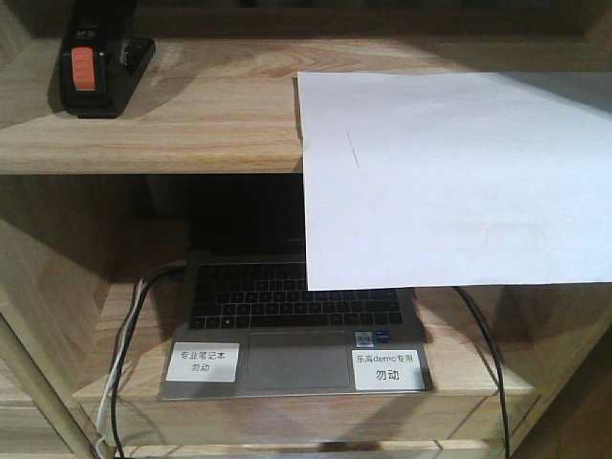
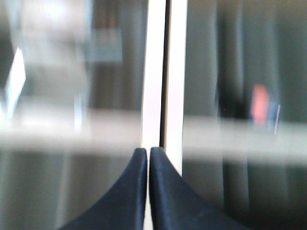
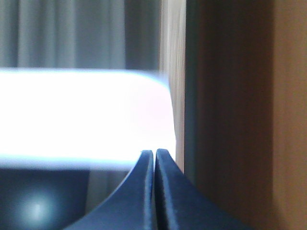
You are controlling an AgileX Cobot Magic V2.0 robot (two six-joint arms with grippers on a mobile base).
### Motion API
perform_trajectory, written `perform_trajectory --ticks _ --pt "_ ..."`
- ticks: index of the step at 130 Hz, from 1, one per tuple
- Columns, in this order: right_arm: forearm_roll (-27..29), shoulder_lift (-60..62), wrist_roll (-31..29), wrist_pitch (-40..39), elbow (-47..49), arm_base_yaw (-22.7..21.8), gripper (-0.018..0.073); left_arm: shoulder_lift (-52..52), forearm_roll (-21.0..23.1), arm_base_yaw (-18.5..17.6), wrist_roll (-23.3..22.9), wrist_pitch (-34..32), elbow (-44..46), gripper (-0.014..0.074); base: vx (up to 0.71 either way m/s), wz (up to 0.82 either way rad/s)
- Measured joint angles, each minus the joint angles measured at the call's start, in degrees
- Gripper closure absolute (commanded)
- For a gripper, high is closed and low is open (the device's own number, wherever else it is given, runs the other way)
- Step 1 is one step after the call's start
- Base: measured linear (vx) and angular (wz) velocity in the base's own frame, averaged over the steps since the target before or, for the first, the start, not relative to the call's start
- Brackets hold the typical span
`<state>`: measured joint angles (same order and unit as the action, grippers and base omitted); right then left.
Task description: Grab stapler and paper to desk for stapling
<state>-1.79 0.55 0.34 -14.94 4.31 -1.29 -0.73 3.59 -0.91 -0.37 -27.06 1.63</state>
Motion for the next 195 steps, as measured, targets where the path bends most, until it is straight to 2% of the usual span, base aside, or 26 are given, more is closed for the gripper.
perform_trajectory --ticks 20,33,57,86,109,125,135,157,170,178,195 --pt "0.0 -0.44 0.0 2.32 11.2 0.0 0.0565 0.0 0.0 0.0 0.0 2.69 10.66 0.0603 0.0 0.0" --pt "0.0 -3.21 0.0 3.0 19.22 0.0 0.0565 0.0 0.0 0.0 0.37 10.45 19.0 0.0603 0.0 0.0" --pt "0.0 -11.71 0.22 4.99 34.86 0.0 0.0565 3.05 0.0 0.0 5.42 22.13 32.88 0.0603 0.0 0.0" --pt "0.0 -23.68 3.54 20.98 53.06 0.0 0.0561 15.96 0.0 0.0 5.83 35.19 48.37 0.0594 0.0 0.0" --pt "0.05 -29.72 4.09 32.84 57.59 0.0 0.0526 22.72 0.0 0.0 5.97 42.76 53.73 0.0536 0.0 0.0" --pt "1.79 -31.96 4.09 39.47 57.64 0.0 0.0449 25.32 0.0 0.0 6.02 46.31 53.8 0.0439 0.0 0.0" --pt "2.76 -33.12 3.32 43.31 57.64 0.0 0.0356 26.04 0.0 0.0 6.02 48.43 53.8 0.0346 0.0 0.0" --pt "4.95 -34.23 0.08 46.98 57.64 0.0 0.0043 26.13 0.0 0.0 5.97 51.14 53.8 0.0101 0.0 0.0" --pt "5.66 -34.24 -0.34 47.64 57.64 0.0 -0.0157 26.13 0.0 0.0 3.56 51.61 53.8 -0.006 0.0 0.0" --pt "5.77 -34.24 -0.34 47.77 57.64 0.0 -0.0169 26.13 0.0 0.0 1.47 51.73 53.8 -0.014 0.0 0.0" --pt "5.83 -34.24 -0.34 47.77 57.64 0.0 -0.0159 26.13 0.0 0.0 -0.63 51.73 53.8 -0.0131 0.0 0.0"
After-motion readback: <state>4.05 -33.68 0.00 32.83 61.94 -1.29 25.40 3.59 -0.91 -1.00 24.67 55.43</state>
